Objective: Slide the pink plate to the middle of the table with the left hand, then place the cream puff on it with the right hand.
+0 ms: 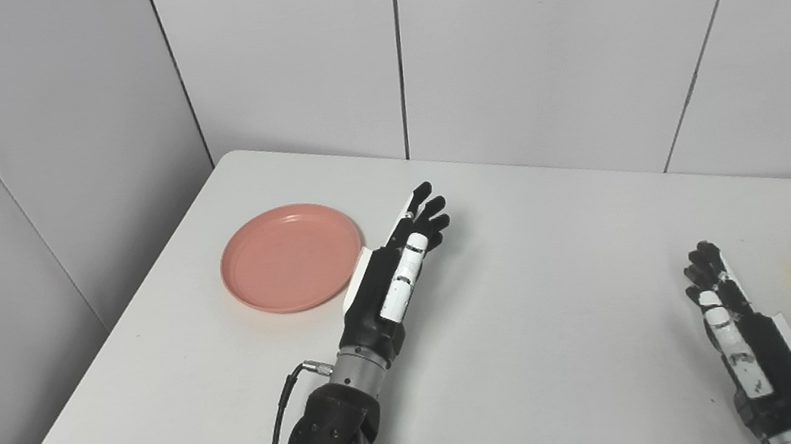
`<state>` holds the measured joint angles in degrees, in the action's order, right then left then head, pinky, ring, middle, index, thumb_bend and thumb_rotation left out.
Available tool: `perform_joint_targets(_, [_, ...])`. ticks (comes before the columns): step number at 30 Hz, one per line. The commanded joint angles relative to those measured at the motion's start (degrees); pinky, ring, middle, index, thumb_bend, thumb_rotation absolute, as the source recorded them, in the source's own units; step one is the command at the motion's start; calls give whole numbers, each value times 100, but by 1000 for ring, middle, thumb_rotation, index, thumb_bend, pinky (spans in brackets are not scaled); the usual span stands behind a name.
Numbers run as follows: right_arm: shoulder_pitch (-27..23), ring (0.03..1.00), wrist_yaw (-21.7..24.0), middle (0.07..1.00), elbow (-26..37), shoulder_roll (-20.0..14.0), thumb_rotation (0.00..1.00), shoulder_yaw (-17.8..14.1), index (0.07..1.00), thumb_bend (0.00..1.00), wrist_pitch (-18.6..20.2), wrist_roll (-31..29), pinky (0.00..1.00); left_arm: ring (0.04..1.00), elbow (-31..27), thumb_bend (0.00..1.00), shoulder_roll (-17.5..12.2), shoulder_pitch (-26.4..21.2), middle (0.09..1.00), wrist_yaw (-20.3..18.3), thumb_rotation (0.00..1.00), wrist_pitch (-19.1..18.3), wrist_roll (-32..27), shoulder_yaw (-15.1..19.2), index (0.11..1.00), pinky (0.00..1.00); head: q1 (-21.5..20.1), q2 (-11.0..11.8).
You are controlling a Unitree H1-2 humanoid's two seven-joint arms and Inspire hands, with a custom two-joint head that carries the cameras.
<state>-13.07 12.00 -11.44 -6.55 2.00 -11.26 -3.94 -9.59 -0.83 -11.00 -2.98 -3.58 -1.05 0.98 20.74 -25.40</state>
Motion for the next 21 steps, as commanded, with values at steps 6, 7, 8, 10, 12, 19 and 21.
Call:
perform_joint_targets(6, [350,1000,24,1000,-526,54,821,19,1000,170,-156,-54,1000,923,-266,479,-163,-521,943,113,946,10,-162,300,944,942,17,7])
perform_joint_targets(7, [347,1000,32,1000,-529,52,819,21,1000,174,-158,-58,1000,922,-276,473,-185,-553,941,132,956,-15,-151,339,940,939,22,10])
perform_joint_targets(8, [346,1000,38,1000,-531,50,820,21,1000,174,-159,-62,1000,920,-282,470,-196,-572,938,138,961,-30,-142,366,936,936,22,10])
perform_joint_targets(10, [348,1000,22,1000,-522,62,822,10,1000,173,-129,-72,1000,917,-256,471,-292,-638,933,148,968,-22,-153,460,930,931,24,12])
perform_joint_targets(12, [348,1000,57,1000,-534,56,825,9,1000,168,-145,-108,1000,907,-168,474,-380,-711,923,205,967,66,-155,560,919,916,29,12])
perform_joint_targets(19, [365,1000,72,1000,-488,55,839,4,1000,163,-100,-130,1000,915,247,484,-690,-915,930,266,1000,252,-325,913,915,927,29,12])
perform_joint_targets(21, [366,1000,49,1000,-478,63,837,8,1000,159,-95,-101,1000,920,354,483,-760,-952,932,282,1000,293,-375,1009,920,931,40,38])
